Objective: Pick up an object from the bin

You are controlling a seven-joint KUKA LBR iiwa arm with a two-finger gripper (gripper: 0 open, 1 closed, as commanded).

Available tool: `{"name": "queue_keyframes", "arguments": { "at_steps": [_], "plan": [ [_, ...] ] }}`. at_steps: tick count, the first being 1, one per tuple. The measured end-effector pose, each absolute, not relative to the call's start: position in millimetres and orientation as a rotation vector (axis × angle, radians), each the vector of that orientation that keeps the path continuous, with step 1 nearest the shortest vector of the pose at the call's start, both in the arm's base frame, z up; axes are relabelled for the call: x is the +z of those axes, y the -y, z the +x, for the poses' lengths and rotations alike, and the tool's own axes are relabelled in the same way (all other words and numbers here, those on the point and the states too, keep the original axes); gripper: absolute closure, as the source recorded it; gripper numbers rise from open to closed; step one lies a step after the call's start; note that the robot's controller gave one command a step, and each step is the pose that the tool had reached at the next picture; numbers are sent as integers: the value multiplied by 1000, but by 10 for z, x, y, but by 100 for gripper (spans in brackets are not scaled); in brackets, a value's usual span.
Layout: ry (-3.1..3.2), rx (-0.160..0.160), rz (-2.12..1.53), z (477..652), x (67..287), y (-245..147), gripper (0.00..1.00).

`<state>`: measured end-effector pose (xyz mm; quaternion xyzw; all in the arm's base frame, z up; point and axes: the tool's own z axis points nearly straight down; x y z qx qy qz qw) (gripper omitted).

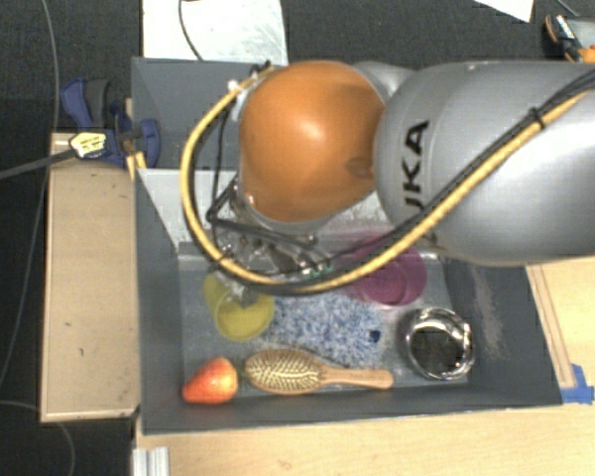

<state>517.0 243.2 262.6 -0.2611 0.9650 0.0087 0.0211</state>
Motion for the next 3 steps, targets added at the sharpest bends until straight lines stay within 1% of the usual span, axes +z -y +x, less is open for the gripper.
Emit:
{"name": "queue_keyframes", "arguments": {
  "at_steps": [1, 2, 3],
  "plan": [
    [-2992, 27, -809, 5170, 2626, -2432, 100],
    [-2969, 24, -897, 5662, 1983, -2285, 100],
    [-2956, 28, -907, 5518, 1889, -2173, 100]
  ]
}}
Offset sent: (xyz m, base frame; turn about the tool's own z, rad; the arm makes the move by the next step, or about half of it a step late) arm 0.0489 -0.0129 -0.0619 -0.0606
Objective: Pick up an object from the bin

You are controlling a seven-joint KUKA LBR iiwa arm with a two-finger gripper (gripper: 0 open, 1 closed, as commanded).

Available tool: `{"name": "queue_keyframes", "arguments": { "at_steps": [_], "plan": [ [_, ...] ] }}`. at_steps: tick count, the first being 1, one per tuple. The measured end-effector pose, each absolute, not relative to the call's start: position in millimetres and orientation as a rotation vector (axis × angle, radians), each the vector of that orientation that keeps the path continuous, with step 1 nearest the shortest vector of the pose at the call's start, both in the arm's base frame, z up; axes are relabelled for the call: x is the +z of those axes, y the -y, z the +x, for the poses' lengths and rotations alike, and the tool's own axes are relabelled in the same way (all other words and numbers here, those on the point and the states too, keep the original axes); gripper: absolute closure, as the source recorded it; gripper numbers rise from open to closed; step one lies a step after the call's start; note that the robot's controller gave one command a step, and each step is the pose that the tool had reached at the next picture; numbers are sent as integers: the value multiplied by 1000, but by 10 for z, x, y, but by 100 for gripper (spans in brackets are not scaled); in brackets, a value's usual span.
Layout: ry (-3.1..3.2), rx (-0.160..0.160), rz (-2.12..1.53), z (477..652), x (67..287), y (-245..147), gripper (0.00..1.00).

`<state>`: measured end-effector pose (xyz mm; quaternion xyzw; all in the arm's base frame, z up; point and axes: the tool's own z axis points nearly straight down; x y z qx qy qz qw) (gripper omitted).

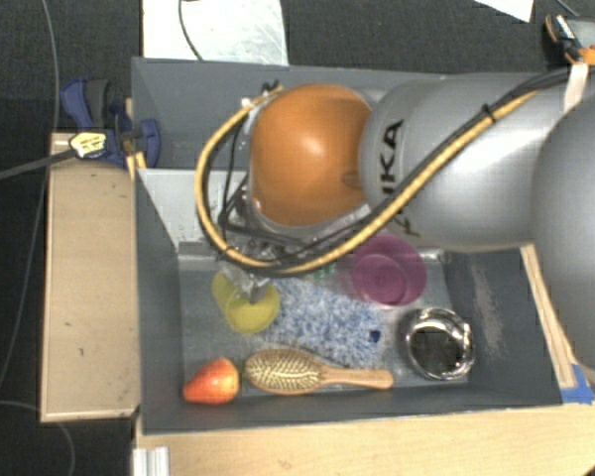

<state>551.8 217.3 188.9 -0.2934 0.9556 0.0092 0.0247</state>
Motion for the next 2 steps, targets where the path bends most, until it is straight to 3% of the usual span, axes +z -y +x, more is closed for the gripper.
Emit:
{"name": "queue_keyframes", "arguments": {
  "at_steps": [1, 2],
  "plan": [
    [-2928, 29, -995, 5513, 1203, -2306, 100],
    [-2830, 28, -1120, 5390, 920, -1915, 100]
  ]
}}
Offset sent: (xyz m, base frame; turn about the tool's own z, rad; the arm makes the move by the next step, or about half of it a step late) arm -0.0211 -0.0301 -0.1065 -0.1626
